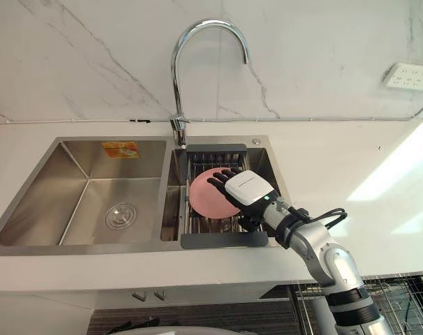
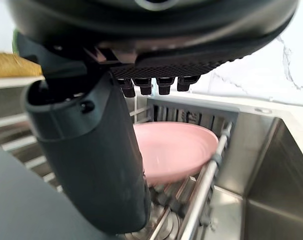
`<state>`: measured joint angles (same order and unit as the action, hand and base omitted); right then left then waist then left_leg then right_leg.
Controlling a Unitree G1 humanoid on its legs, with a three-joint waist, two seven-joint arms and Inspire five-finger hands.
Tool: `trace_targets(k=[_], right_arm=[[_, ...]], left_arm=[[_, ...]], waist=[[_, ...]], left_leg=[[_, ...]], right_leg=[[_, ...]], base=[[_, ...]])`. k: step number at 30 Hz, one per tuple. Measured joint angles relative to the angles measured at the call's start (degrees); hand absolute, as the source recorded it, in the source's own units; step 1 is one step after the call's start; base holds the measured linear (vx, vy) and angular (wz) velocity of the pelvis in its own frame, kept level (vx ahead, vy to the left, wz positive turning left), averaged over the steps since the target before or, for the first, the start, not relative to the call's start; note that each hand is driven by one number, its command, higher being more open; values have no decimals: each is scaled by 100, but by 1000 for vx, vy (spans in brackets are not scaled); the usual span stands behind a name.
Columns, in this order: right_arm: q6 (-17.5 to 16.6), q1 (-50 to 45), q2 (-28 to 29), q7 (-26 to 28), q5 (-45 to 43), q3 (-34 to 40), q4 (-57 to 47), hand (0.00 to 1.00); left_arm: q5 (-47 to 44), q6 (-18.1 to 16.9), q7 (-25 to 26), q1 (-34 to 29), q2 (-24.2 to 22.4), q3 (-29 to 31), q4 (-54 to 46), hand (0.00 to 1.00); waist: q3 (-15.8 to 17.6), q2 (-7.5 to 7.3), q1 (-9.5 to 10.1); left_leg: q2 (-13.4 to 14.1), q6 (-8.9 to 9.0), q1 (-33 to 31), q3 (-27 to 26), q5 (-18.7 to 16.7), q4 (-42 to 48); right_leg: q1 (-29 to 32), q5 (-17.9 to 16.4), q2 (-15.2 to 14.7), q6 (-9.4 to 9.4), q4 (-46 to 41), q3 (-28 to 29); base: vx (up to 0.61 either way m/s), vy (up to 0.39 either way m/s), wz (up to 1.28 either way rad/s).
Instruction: Walk over to the sink, pick up the cup, carry it to the dishwasher, place the cup inside the dishwasher, then close the dishwasher door
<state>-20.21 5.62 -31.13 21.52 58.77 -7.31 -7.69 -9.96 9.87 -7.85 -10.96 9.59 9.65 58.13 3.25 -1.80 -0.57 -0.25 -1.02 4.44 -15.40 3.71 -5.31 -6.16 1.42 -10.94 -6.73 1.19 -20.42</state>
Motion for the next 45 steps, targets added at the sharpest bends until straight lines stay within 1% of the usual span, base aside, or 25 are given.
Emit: trace_targets(k=[3, 7, 10, 12, 15, 19, 21, 23, 24, 27, 30, 33, 40, 42, 45], right_arm=[[118, 68, 4, -64, 45, -55, 309, 100], [249, 89, 7, -278, 173, -119, 764, 100], [283, 145, 23, -539, 280, -217, 950, 100], [309, 174, 37, -896, 340, -217, 1117, 100], [374, 174, 122, -1297, 381, -217, 1317, 100], [377, 166, 246, -1758, 569, -216, 1553, 100], [388, 158, 293, -2026, 713, -213, 1655, 100], [391, 152, 304, -2239, 790, -208, 1730, 100], [407, 129, 328, -2411, 791, -197, 1781, 100], [452, 23, 369, -2844, 791, -180, 1813, 100], [459, -60, 411, -3279, 790, -130, 1821, 100], [449, -89, 482, -3577, 779, 32, 1854, 100], [434, -162, 536, -4014, 636, 119, 1865, 100], [440, -162, 600, -4135, 479, 284, 1870, 100], [431, -162, 613, -4195, 210, 306, 1945, 100]], left_arm=[[-12, 43, -1, 2, 1, -4, -16, 100], [-15, 100, -3, 20, 16, -116, -89, 100], [-14, 129, -3, 19, 12, -170, -144, 100], [-13, 129, 1, 19, 20, -226, -154, 100], [-13, 128, 3, 18, 20, -229, -152, 100], [-13, 113, 20, 16, 16, -238, -153, 100], [-13, 96, 46, 15, 14, -271, -167, 100], [-13, 83, 51, 14, 8, -283, -172, 100], [-14, 76, 56, 11, 4, -289, -181, 100], [-13, 16, 86, -4, 4, -346, -203, 100], [-11, -18, 128, -9, -28, -359, -213, 100], [-12, -37, 154, -9, -68, -359, -229, 100], [-12, -163, 175, -33, -105, -359, -226, 100], [-13, -230, 178, -48, -118, -358, -228, 100], [-13, -273, 187, -62, -121, -358, -227, 100]], waist=[[-2, 4, 19], [-6, 2, 104], [-9, 23, 120], [-18, 36, 116], [-19, 38, 108], [-15, 43, 105], [10, 82, 105], [7, 76, 103], [25, 106, 101], [26, 107, 83], [58, 157, 48], [95, 217, 50], [120, 259, 60], [128, 272, 78], [130, 274, 75]], left_leg=[[0, 0, 0, 22, 1, -1], [-2, 0, -3, 70, 1, -1], [-3, 1, -3, 88, 1, -2], [-3, 2, -3, 90, 3, -2], [-3, 5, -2, 96, 17, -3], [-2, 15, -2, 120, 35, -6], [0, 27, -18, 144, 33, -7], [-1, 31, -31, 163, 37, -7], [0, 33, -36, 169, 39, -7], [1, 33, -46, 177, 39, -7], [-2, 32, -56, 183, 40, -6], [1, 15, -63, 198, 52, -5], [16, 15, -70, 226, 65, -4], [15, 16, -74, 241, 65, -4], [14, 16, -76, 251, 66, -4]], right_leg=[[-14, -4, 0, 0, 1, -17], [-38, -24, 0, -14, 1, -47], [-49, -33, 1, -19, 2, -67], [-50, -33, 3, -19, 2, -73], [-52, -36, 2, -14, -5, -90], [-61, -54, 2, 16, -11, -109], [-62, -59, 2, 23, -15, -132], [-62, -59, 0, 23, -15, -146], [-62, -59, -1, 23, -14, -144], [-60, -59, 1, 23, -11, -146], [-56, -58, 1, 21, -3, -149], [-56, -41, 10, -6, 3, -161], [-58, -42, 35, -6, 8, -183], [-59, -42, 36, -6, 8, -197], [-60, -42, 36, -6, 8, -205]], base=[[-4, -1, 2], [10, -6, 7], [8, -5, 3], [0, 0, 0], [0, 0, 0], [-37, -1, 3], [-37, 2, 6], [-24, 7, 6], [-12, 11, 4], [0, 0, 0], [0, 0, 0], [0, 0, 0], [0, 0, 0], [0, 0, 0], [0, 0, 0]])
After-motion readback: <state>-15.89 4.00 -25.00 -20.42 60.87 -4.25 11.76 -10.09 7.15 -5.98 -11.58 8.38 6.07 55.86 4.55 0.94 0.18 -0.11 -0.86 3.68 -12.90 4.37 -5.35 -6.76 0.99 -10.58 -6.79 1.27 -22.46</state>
